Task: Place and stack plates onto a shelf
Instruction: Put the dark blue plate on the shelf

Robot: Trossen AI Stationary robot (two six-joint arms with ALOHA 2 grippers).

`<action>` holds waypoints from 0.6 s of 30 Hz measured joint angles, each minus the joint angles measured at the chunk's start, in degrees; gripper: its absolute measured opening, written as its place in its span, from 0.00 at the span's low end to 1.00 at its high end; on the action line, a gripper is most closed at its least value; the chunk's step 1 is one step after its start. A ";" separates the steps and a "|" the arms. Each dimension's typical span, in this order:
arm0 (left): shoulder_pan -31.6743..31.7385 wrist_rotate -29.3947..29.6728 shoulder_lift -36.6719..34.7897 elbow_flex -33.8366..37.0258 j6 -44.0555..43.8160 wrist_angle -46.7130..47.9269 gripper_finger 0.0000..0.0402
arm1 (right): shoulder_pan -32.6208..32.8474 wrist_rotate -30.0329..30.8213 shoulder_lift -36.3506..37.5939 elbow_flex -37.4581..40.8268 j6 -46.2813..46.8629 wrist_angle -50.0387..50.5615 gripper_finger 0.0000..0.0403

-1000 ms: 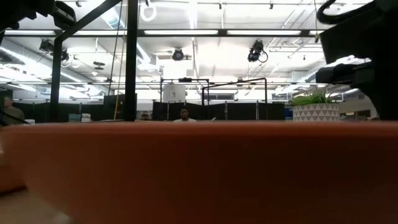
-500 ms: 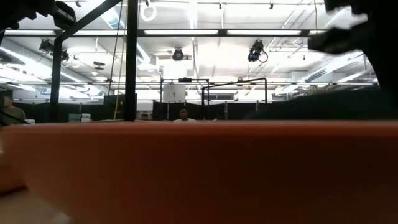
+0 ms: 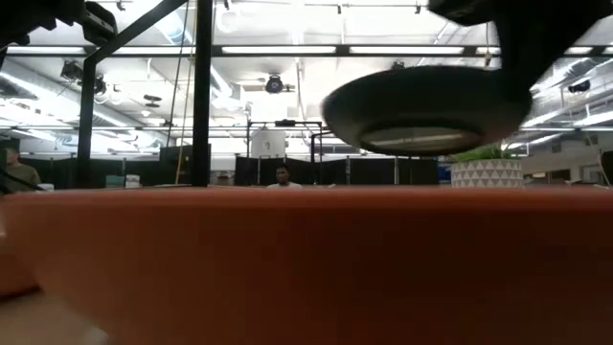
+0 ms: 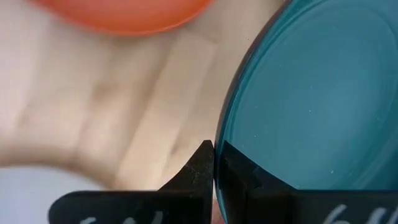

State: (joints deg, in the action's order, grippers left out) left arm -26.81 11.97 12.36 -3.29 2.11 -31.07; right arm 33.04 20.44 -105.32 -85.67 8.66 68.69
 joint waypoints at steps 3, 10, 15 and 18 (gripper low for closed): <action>-0.01 0.00 -0.01 0.00 -0.01 -0.01 0.05 | -2.78 0.98 0.00 0.00 -4.58 -2.07 0.05; -0.02 0.00 -0.01 0.00 0.02 -0.01 0.05 | -10.10 0.47 -0.02 1.09 -15.35 -8.61 0.05; -0.02 0.00 0.00 0.00 0.02 0.00 0.05 | -15.47 -0.21 -0.04 2.75 -20.58 -11.91 0.05; 0.00 0.00 0.00 0.00 0.02 0.00 0.05 | -18.30 -0.58 -0.07 4.17 -23.06 -13.88 0.05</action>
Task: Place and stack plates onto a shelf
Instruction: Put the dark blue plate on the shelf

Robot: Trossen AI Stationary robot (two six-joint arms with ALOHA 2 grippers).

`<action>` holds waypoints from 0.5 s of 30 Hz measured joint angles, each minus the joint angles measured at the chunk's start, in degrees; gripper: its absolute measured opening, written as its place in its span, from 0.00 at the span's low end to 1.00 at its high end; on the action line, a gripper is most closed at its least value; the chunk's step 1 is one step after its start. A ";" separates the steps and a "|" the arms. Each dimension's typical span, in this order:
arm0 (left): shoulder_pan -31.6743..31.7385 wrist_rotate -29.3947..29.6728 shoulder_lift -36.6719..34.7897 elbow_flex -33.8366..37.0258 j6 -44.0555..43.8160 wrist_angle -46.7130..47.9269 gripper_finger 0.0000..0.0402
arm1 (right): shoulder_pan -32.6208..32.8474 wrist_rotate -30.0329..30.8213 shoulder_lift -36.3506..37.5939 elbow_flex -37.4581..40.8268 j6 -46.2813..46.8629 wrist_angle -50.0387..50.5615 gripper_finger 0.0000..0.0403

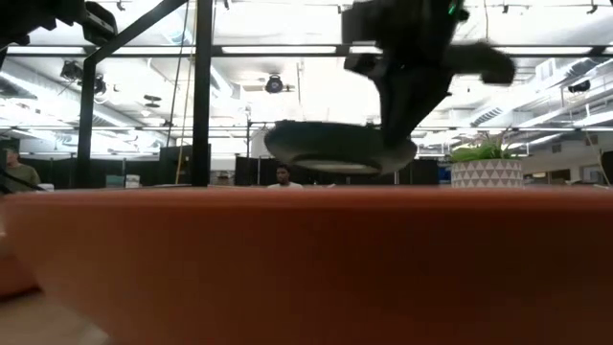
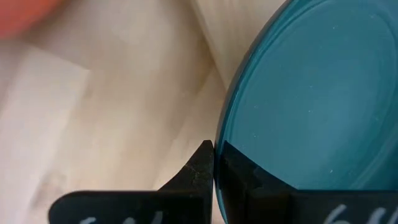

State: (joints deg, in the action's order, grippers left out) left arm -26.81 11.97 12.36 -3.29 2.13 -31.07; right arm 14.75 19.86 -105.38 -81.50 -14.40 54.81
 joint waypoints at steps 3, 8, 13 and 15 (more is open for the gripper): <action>0.00 0.00 0.00 0.00 0.00 0.00 0.05 | -2.57 0.02 0.00 0.80 -1.39 -0.76 0.05; 0.00 0.00 0.00 0.00 -0.02 0.00 0.05 | -5.64 0.00 0.00 2.15 -3.34 -2.14 0.05; 0.00 0.00 0.00 0.00 -0.02 0.00 0.05 | -8.78 0.19 0.00 5.78 -6.44 -7.43 0.05; -0.01 0.00 -0.02 0.00 -0.02 0.00 0.05 | -9.99 1.46 0.00 7.05 -6.91 -9.57 0.05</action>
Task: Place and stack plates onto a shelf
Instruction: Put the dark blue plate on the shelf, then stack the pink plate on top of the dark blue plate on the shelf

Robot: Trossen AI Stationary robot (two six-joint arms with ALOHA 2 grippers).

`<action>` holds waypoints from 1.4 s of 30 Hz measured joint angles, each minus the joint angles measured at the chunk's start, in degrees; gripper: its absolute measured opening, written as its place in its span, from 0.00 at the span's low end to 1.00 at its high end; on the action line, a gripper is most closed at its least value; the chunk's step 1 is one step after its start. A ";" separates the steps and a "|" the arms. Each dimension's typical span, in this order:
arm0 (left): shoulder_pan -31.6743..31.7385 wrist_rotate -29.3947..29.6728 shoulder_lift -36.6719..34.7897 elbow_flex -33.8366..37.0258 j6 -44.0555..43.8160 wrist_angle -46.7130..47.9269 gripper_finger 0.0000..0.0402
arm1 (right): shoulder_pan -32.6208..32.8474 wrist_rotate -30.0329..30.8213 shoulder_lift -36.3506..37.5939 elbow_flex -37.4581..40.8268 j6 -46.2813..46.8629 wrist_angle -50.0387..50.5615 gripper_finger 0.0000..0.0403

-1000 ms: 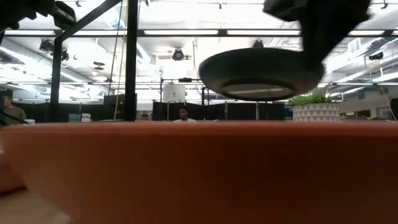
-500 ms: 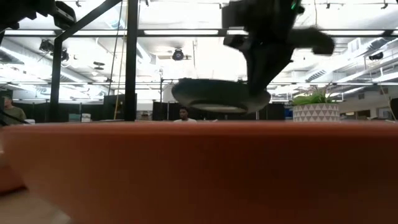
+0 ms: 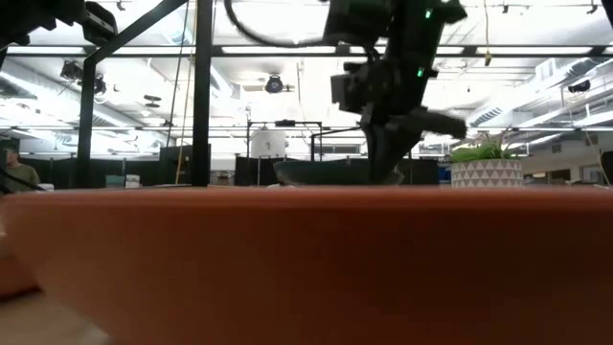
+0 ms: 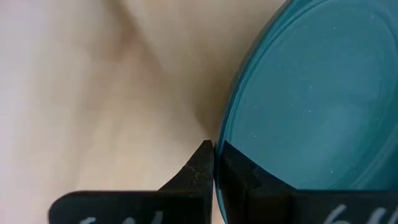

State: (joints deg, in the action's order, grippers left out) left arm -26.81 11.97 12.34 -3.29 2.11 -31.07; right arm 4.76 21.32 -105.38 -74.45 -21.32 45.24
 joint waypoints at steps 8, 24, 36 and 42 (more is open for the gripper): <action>0.01 0.00 0.01 0.00 -0.01 0.00 0.05 | -3.40 -2.22 0.12 1.13 -0.38 -0.66 0.06; -0.01 0.00 0.02 0.00 0.00 0.01 0.05 | -3.13 -2.98 0.04 -2.26 1.21 4.03 0.28; -0.02 0.00 0.02 0.00 0.03 0.02 0.05 | 2.39 1.53 2.37 -6.34 10.74 15.53 0.29; 0.00 0.00 0.00 -0.02 0.07 0.00 0.05 | 6.22 0.68 9.08 -1.84 22.69 16.52 0.29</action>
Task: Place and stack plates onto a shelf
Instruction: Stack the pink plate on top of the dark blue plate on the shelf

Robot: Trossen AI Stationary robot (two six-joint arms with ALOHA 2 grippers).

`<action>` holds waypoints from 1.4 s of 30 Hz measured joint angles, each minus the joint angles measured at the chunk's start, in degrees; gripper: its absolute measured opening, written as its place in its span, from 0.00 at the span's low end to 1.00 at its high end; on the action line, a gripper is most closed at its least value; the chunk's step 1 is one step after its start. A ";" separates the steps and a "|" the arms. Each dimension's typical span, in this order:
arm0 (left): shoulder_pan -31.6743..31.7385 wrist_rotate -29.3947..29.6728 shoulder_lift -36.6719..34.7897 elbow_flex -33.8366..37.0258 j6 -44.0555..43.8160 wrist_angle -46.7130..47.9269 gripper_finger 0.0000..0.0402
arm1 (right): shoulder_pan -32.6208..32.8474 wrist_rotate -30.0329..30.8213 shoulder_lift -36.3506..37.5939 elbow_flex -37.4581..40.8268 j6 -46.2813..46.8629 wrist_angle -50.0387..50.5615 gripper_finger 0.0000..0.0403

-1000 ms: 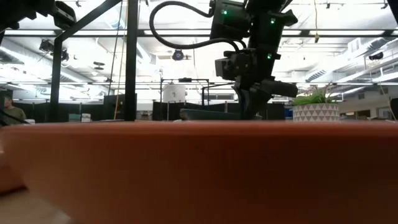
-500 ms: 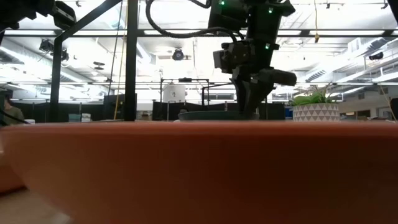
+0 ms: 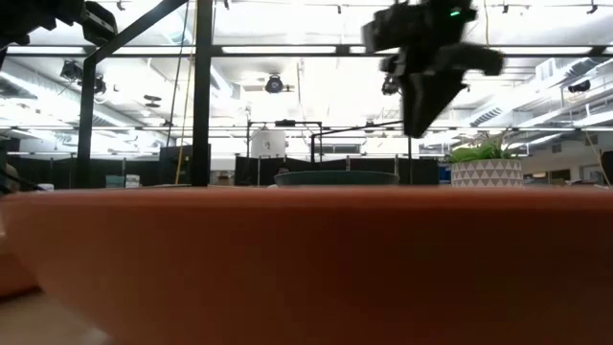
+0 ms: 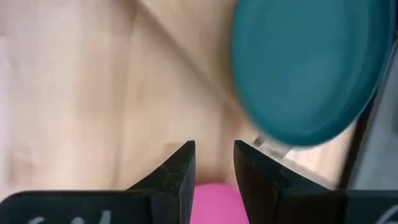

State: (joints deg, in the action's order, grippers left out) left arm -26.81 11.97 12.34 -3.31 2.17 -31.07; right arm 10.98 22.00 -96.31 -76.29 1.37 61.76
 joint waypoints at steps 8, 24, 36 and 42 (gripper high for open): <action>0.00 0.00 0.02 0.00 0.00 0.04 0.05 | 3.16 -4.16 8.57 17.64 15.02 -5.21 0.36; 0.01 0.00 0.00 0.00 0.04 0.02 0.05 | 3.45 -5.43 10.16 34.40 26.57 -11.68 0.45; 0.00 0.00 0.01 0.00 0.04 0.00 0.05 | 4.72 -13.79 10.16 30.36 23.21 -11.32 0.04; -0.02 0.00 0.02 0.00 0.04 0.00 0.05 | 8.81 -15.27 10.12 19.27 23.32 -2.59 0.06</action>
State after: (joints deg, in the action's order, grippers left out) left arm -26.83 11.97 12.36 -3.31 2.22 -31.07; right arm 19.79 6.73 -86.19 -57.02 24.70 59.17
